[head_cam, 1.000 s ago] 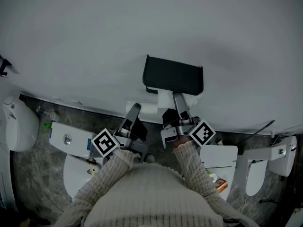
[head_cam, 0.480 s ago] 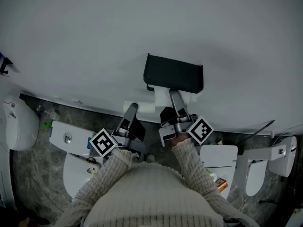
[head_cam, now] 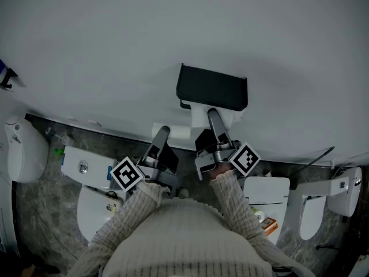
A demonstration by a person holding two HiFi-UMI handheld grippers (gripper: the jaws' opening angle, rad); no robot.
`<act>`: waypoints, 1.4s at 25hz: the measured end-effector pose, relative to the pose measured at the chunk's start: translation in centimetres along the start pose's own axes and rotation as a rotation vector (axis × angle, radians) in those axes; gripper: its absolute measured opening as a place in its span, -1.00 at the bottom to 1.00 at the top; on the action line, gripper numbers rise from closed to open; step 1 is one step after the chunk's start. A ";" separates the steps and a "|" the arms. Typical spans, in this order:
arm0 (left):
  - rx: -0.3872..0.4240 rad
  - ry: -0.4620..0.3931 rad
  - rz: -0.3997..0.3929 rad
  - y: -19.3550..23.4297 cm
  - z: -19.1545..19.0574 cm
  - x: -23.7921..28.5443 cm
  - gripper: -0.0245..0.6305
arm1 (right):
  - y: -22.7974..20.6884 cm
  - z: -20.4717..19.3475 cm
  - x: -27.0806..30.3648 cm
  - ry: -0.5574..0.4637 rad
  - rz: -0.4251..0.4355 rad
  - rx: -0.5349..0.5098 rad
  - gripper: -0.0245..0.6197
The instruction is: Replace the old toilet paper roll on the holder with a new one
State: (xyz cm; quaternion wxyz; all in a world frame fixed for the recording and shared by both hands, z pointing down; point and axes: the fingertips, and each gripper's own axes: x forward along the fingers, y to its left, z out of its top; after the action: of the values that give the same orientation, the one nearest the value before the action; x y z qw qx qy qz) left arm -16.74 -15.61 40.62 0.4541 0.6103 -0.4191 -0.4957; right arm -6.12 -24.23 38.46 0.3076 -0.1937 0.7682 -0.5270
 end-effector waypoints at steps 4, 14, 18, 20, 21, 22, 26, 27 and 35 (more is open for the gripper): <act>0.000 0.006 0.000 -0.2 -0.4 -0.2 -0.42 | 0.2 -0.4 -0.7 0.012 0.003 0.007 0.45; -0.015 0.053 0.004 -0.2 -2.6 -1.0 -0.42 | 0.3 -2.0 -3.7 0.048 -0.022 0.009 0.41; -0.023 0.080 0.011 0.0 -3.7 -1.0 -0.42 | 0.5 -2.5 -5.3 0.064 -0.042 -0.012 0.18; -0.023 0.098 0.011 0.0 -4.2 -1.0 -0.42 | 0.7 -2.5 -6.2 0.061 -0.046 -0.019 0.00; -0.025 0.108 0.010 -0.1 -4.5 -1.1 -0.42 | 0.8 -2.5 -6.6 0.059 -0.047 -0.025 -0.09; -0.025 0.119 0.010 -0.1 -4.9 -1.1 -0.42 | 1.0 -2.5 -7.0 0.059 -0.048 -0.036 -0.20; -0.020 0.167 0.003 -0.1 -6.5 -1.2 -0.42 | 1.3 -2.4 -8.6 0.065 -0.069 -0.081 -0.64; -0.024 0.180 0.003 0.0 -7.1 -1.3 -0.42 | 1.3 -2.5 -9.0 0.066 -0.073 -0.087 -0.74; -0.036 0.241 0.012 0.6 -9.3 -2.0 -0.42 | 1.5 -2.8 -11.3 0.064 -0.072 -0.097 -0.93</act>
State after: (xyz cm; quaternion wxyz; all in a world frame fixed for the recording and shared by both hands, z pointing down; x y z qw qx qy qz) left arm -7.92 -12.55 42.50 0.5149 0.6548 -0.3562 -0.4234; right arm 0.38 -14.71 40.77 0.2541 -0.2190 0.7949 -0.5056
